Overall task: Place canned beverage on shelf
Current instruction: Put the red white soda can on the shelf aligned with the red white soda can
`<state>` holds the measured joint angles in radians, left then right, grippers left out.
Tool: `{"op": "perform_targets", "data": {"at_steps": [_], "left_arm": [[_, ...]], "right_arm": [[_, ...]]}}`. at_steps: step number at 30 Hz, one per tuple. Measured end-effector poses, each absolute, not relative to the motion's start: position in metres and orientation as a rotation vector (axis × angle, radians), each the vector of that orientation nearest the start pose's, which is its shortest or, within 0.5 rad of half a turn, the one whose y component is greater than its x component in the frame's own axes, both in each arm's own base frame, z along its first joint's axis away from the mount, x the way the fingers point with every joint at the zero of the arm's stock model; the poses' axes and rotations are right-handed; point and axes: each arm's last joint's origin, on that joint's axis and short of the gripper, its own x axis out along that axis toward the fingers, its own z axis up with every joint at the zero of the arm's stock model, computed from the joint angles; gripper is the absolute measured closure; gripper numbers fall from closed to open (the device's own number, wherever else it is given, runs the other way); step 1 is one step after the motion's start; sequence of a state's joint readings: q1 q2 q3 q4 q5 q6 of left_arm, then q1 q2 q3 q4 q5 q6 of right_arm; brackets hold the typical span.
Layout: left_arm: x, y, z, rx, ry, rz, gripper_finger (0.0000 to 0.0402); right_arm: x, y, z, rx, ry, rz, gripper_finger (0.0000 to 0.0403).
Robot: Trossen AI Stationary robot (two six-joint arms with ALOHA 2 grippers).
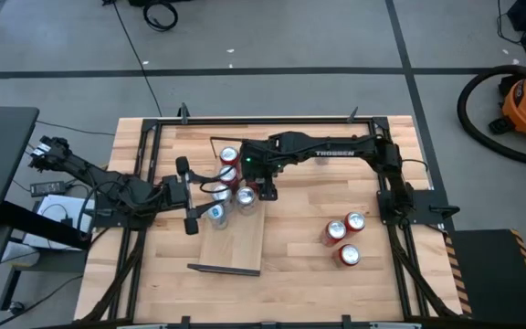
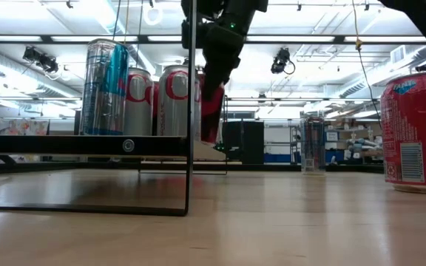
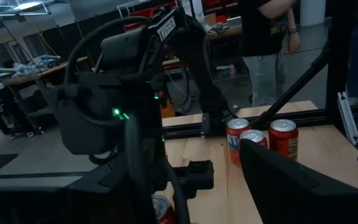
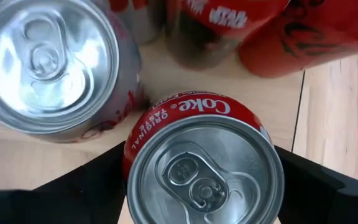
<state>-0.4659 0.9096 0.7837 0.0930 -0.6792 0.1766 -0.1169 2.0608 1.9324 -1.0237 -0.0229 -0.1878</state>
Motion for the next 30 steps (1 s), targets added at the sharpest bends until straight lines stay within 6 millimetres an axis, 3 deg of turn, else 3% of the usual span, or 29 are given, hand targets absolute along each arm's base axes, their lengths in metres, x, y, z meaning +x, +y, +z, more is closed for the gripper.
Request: {"op": "perform_targets", "data": {"at_steps": [8, 18, 30], "left_arm": [[0.1854, -0.0739, 0.3377, 0.194, 0.046, 0.207, 0.0153], [0.1853, -0.0739, 0.3377, 0.195, 0.046, 0.206, 0.0153], [0.1853, -0.0739, 0.3377, 0.195, 0.046, 0.206, 0.0153]], "right_arm": [[0.4321, -0.0536, 0.2772, -0.054, 1.131, 0.054, 0.0075], [0.4336, -0.0534, 0.2787, -0.051, 1.108, 0.061, 0.0042], [0.4324, -0.0533, 0.2780, -0.055, 1.123, 0.055, 0.0040]]}}
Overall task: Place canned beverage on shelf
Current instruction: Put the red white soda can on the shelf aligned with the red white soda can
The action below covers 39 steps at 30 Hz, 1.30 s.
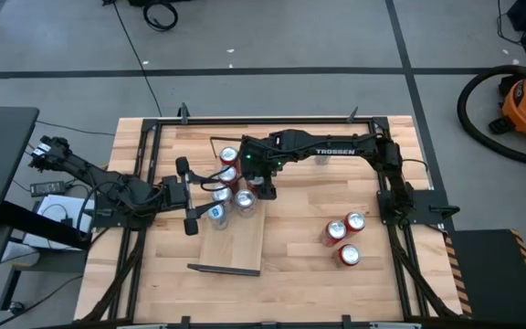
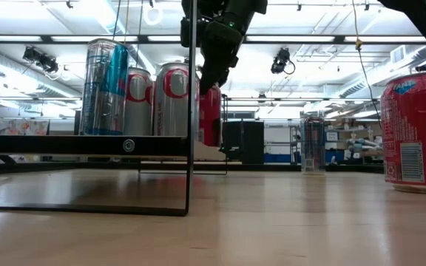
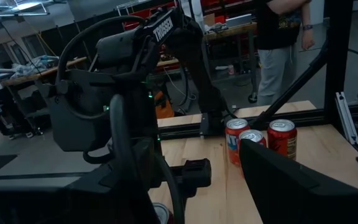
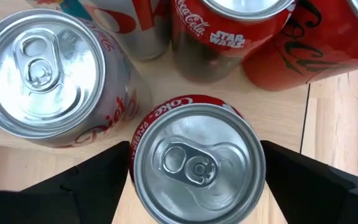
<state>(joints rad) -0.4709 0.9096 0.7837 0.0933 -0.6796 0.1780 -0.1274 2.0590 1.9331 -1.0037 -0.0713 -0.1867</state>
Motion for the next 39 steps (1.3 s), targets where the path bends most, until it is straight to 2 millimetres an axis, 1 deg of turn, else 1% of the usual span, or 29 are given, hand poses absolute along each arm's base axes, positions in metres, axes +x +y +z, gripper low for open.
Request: {"op": "perform_targets", "data": {"at_steps": [6, 17, 25, 28, 29, 32, 35, 39], "left_arm": [[0.185, -0.074, 0.338, 0.195, 0.046, 0.206, 0.0153], [0.185, -0.074, 0.338, 0.196, 0.046, 0.206, 0.0153], [0.185, -0.074, 0.338, 0.196, 0.047, 0.206, 0.0153], [0.185, -0.074, 0.337, 0.197, 0.048, 0.205, 0.0153], [0.185, -0.074, 0.337, 0.197, 0.049, 0.205, 0.0153], [0.185, -0.074, 0.337, 0.199, 0.052, 0.205, 0.0153], [0.185, -0.074, 0.337, 0.199, 0.052, 0.205, 0.0153], [0.185, -0.074, 0.337, 0.199, 0.052, 0.205, 0.0153]], "right_arm": [[0.436, -0.049, 0.279, -0.118, 1.095, 0.031, 0.0041], [0.442, -0.050, 0.284, -0.128, 1.019, 0.022, 0.0052], [0.437, -0.050, 0.304, -0.142, 0.936, 0.014, 0.0052], [0.433, -0.049, 0.316, -0.136, 0.906, 0.005, 0.0052], [0.431, -0.049, 0.324, -0.135, 0.891, -0.005, 0.0052], [0.418, -0.048, 0.337, -0.142, 0.922, -0.049, 0.0052], [0.405, -0.048, 0.337, -0.137, 1.017, -0.098, 0.0052], [0.392, -0.048, 0.325, -0.096, 1.168, -0.131, 0.0052]]}}
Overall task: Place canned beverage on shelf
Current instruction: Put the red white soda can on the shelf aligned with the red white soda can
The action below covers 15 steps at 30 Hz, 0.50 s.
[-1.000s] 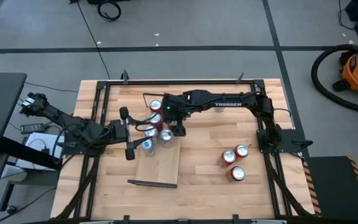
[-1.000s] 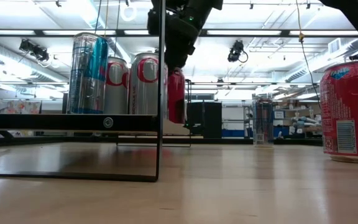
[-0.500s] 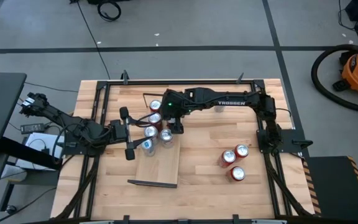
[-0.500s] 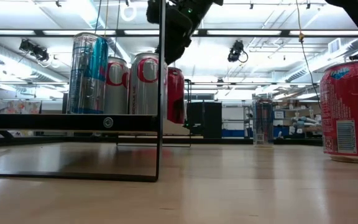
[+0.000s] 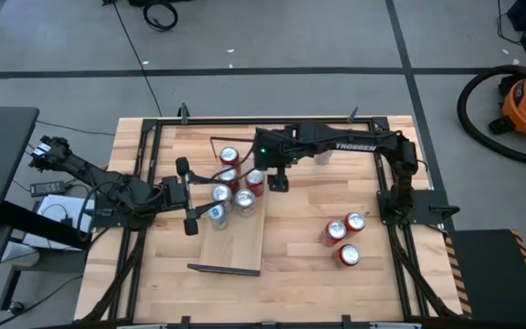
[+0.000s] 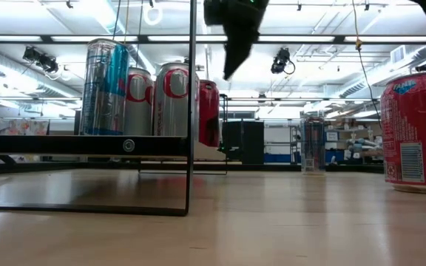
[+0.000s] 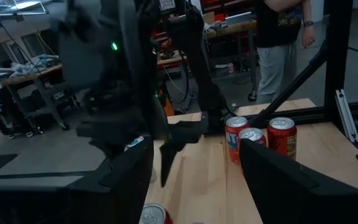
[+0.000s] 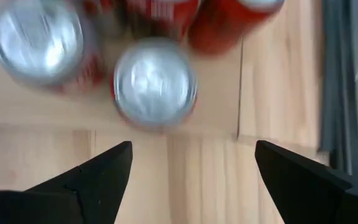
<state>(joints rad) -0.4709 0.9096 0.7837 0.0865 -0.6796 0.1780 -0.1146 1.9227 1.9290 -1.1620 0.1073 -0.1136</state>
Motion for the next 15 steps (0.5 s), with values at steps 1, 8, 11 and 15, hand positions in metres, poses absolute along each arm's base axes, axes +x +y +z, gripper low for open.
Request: {"op": "perform_targets", "data": {"at_steps": [1, 8, 11, 15], "left_arm": [[0.185, -0.074, 0.337, 0.197, 0.049, 0.205, 0.0153], [0.185, -0.074, 0.337, 0.196, 0.049, 0.205, 0.0153], [0.185, -0.074, 0.337, 0.198, 0.053, 0.205, 0.0153], [0.185, -0.074, 0.337, 0.199, 0.053, 0.206, 0.0153]], "right_arm": [[0.390, -0.048, 0.320, -0.087, 1.186, -0.136, 0.0053], [0.399, -0.049, 0.283, -0.076, 1.158, -0.154, 0.0053], [0.401, -0.052, 0.272, -0.093, 1.135, -0.148, 0.0053], [0.402, -0.057, 0.264, -0.100, 1.124, -0.150, 0.0053]]}}
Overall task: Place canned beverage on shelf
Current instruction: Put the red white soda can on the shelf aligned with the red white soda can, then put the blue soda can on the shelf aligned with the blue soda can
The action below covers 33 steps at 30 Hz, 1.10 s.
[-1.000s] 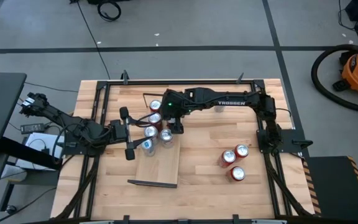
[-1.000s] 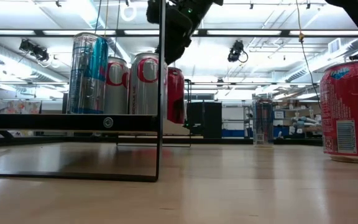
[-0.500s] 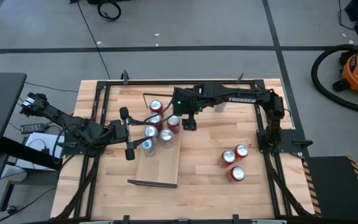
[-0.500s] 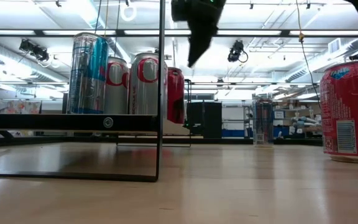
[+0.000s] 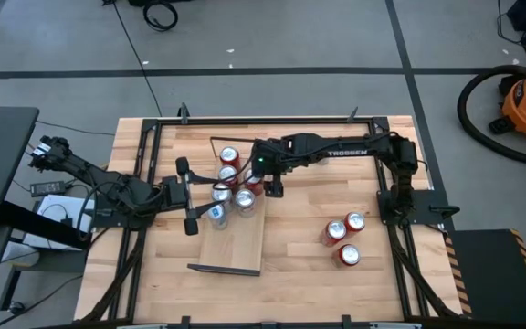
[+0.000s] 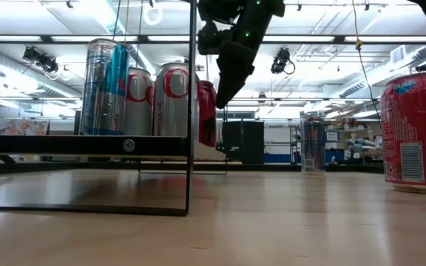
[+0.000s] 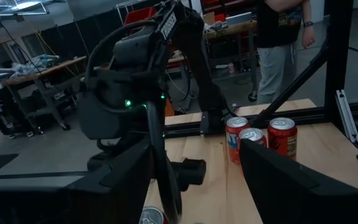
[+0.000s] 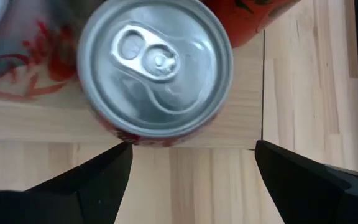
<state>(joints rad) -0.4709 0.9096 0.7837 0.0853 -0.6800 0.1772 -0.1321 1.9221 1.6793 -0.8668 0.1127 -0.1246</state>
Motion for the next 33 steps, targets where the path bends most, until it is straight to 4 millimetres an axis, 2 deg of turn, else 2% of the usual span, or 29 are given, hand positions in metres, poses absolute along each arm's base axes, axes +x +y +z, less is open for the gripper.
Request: {"op": "perform_targets", "data": {"at_steps": [7, 13, 17, 23, 27, 33], "left_arm": [[0.185, -0.074, 0.337, 0.198, 0.053, 0.207, 0.0153], [0.185, -0.074, 0.337, 0.200, 0.056, 0.206, 0.0153], [0.185, -0.074, 0.336, 0.199, 0.058, 0.206, 0.0153], [0.185, -0.074, 0.336, 0.194, 0.058, 0.205, 0.0153], [0.186, -0.073, 0.337, 0.190, 0.053, 0.208, 0.0153], [0.187, -0.070, 0.337, 0.189, 0.054, 0.224, 0.0153]], "right_arm": [[0.397, -0.059, 0.260, -0.089, 1.159, -0.133, 0.0053], [0.373, -0.057, 0.293, -0.064, 1.156, -0.181, 0.0053], [0.348, -0.064, 0.297, -0.074, 1.173, -0.296, 0.0053], [0.306, -0.091, 0.291, 0.001, 1.148, -0.465, 0.0053], [0.279, -0.111, 0.294, -0.010, 1.182, -0.512, 0.0053], [0.260, -0.146, 0.293, -0.026, 1.303, -0.522, 0.0052]]}}
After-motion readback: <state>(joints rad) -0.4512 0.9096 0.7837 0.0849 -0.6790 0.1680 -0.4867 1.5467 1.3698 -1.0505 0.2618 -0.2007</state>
